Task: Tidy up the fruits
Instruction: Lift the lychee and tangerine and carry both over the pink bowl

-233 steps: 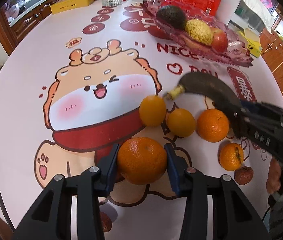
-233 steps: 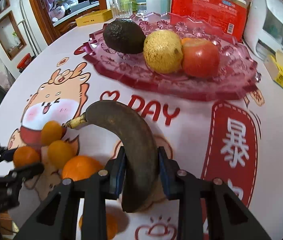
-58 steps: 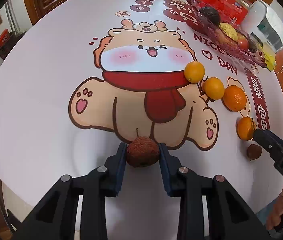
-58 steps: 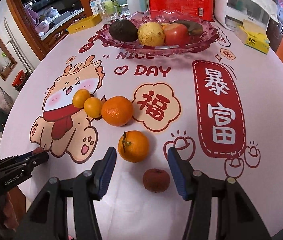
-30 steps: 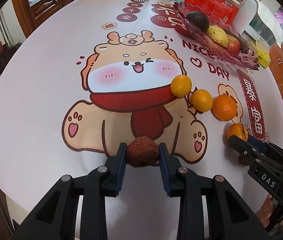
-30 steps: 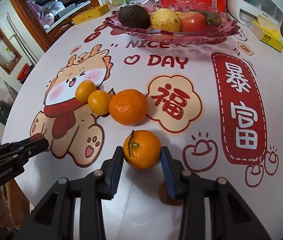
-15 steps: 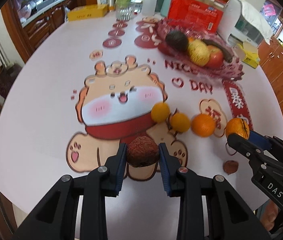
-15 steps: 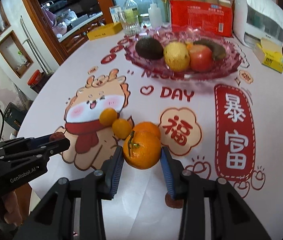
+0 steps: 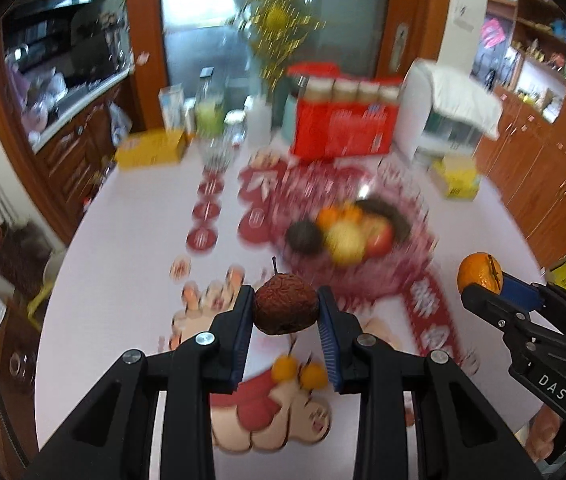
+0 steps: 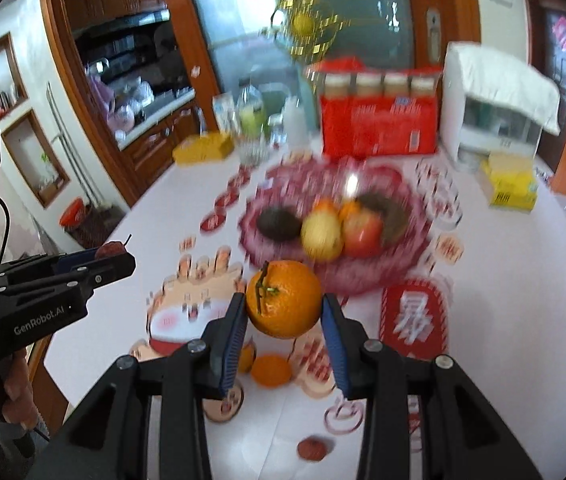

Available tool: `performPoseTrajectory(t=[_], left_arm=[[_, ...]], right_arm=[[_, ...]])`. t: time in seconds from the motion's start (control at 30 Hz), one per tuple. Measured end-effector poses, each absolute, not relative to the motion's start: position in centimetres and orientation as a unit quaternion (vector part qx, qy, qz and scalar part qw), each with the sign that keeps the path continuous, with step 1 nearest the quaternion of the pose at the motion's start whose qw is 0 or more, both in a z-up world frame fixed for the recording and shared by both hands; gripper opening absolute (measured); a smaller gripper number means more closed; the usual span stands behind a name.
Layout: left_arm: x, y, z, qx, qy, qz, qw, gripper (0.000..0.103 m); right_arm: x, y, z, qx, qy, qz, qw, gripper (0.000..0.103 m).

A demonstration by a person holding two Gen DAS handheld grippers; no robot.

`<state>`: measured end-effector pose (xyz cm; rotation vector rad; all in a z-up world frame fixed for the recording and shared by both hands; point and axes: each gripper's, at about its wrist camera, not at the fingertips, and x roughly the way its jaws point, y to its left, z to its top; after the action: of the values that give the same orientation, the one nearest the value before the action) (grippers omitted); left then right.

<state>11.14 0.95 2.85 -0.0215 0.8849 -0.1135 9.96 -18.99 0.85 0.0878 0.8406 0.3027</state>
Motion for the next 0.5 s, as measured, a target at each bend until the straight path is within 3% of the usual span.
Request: performPoseTrajectory(t=[0.23,0.5], left_arm=[[14.6,-0.4,9.3,0.002,0.37,-0.07,0.926,0.03],[19.4,-2.6,11.8,0.024,0.354,-0.085,0.931,0.03]], right_arm=[[12.6,-20.9,7.9,0.027,0.337,0.124,0.933,0.038],[16.8,-22.4,10.6,0.032,0.312,0.099,0.944,0.038]])
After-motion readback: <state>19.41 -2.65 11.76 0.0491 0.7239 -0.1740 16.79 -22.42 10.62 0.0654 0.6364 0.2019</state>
